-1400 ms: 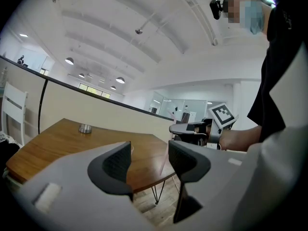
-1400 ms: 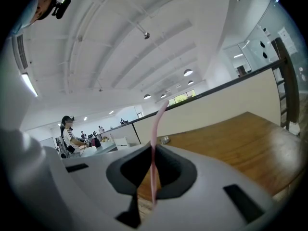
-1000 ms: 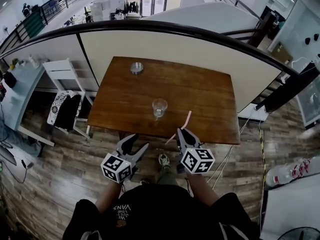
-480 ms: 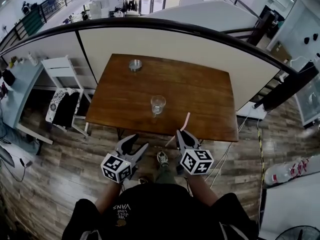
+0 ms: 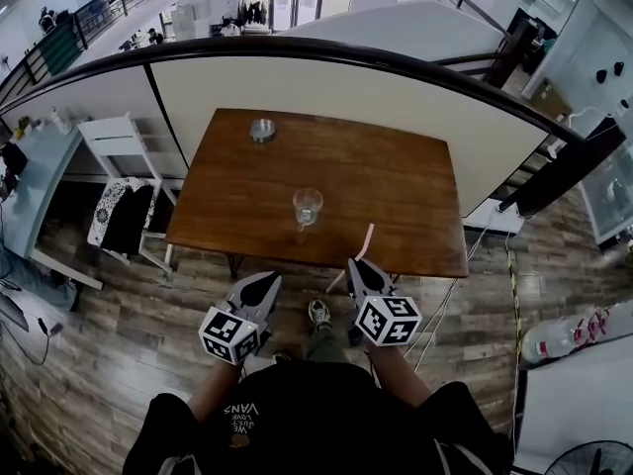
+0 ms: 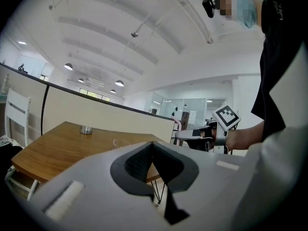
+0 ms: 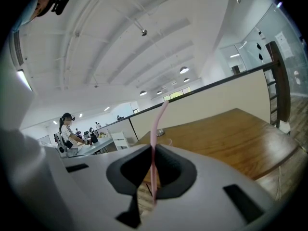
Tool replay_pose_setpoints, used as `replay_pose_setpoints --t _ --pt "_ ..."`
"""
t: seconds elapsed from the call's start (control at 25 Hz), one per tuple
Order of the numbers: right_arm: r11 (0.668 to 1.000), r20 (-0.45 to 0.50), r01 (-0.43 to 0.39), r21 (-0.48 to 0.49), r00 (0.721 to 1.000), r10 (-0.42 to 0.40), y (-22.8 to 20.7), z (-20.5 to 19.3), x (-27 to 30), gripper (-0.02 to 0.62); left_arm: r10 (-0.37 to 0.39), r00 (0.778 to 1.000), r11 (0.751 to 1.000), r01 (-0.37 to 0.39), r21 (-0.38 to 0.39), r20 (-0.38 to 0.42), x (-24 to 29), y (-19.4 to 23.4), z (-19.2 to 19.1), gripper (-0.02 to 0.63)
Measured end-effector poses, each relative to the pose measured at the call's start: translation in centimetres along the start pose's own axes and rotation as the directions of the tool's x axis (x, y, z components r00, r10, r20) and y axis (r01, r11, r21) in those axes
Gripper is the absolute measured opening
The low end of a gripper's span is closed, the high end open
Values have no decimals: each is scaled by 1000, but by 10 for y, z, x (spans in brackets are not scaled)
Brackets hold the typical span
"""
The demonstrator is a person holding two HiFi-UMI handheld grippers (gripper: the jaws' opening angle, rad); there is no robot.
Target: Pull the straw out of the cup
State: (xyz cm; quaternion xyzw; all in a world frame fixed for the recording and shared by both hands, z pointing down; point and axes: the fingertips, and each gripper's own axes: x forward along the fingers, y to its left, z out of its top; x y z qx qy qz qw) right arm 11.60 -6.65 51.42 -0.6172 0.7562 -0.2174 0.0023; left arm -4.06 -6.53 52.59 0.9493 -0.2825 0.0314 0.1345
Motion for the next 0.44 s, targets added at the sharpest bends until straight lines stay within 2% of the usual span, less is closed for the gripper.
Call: replay_pose_setpoints --t 0.44 --pt "1000 -3 -6 0 1000 6 4 -1 0 31 12 1000 1000 -12 5 -4 -3 1 3 11"
